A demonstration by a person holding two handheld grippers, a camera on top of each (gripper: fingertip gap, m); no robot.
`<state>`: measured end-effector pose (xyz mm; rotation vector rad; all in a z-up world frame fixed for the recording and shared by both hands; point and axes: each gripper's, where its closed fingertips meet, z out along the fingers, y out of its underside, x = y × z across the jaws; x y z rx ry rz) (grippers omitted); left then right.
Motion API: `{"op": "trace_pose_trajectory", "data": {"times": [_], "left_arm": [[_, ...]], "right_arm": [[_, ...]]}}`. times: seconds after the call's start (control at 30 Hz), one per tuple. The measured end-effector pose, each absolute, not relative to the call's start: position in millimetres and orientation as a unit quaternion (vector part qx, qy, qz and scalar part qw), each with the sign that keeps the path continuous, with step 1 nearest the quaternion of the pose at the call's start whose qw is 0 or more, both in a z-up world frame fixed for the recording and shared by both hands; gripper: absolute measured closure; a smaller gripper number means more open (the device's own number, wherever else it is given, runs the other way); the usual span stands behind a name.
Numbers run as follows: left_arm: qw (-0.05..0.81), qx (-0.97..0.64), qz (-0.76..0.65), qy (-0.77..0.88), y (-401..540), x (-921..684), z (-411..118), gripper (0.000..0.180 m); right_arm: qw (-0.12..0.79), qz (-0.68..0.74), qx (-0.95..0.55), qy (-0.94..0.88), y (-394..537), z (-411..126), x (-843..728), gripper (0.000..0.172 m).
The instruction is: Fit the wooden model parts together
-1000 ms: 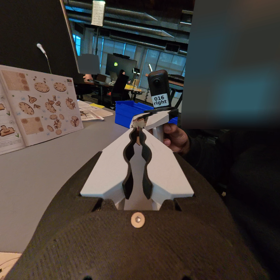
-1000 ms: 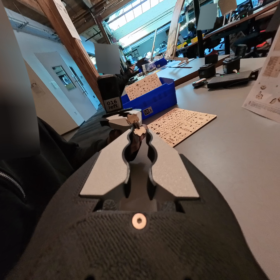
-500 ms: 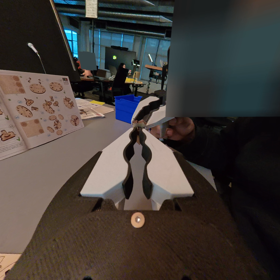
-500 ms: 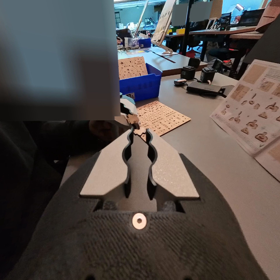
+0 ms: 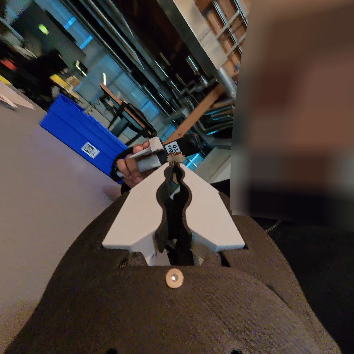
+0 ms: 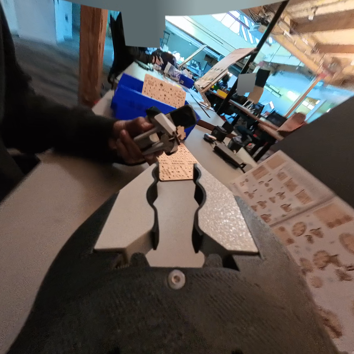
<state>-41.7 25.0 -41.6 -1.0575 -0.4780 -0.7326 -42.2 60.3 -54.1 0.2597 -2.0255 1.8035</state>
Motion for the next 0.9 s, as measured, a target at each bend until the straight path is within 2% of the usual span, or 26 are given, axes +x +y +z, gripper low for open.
{"op": "trace_pose_trajectory", "data": {"times": [0.1, 0.23, 0.4, 0.5, 0.6, 0.9], "left_arm": [[0.738, -0.525, -0.372, -0.204, 39, -26, -52, 0.180], [0.710, -0.551, -0.396, -0.188, 51, -13, -59, 0.180], [0.701, -0.555, -0.405, -0.190, 53, -12, -62, 0.180], [0.697, -0.557, -0.410, -0.186, 55, -9, -62, 0.180], [0.695, -0.555, -0.411, -0.199, 55, -13, -64, 0.180], [0.682, -0.566, -0.409, -0.216, 55, -16, -72, 0.180]], "right_arm": [[0.273, 0.625, 0.162, -0.713, 55, -59, -24, 0.156], [0.294, 0.619, 0.197, -0.701, 50, -57, -7, 0.170], [0.267, 0.625, 0.193, -0.708, 53, -61, -6, 0.171], [0.265, 0.619, 0.185, -0.716, 54, -65, -11, 0.163], [0.252, 0.620, 0.185, -0.719, 56, -68, -10, 0.170], [0.251, 0.607, 0.181, -0.732, 56, -74, -12, 0.171]]}}
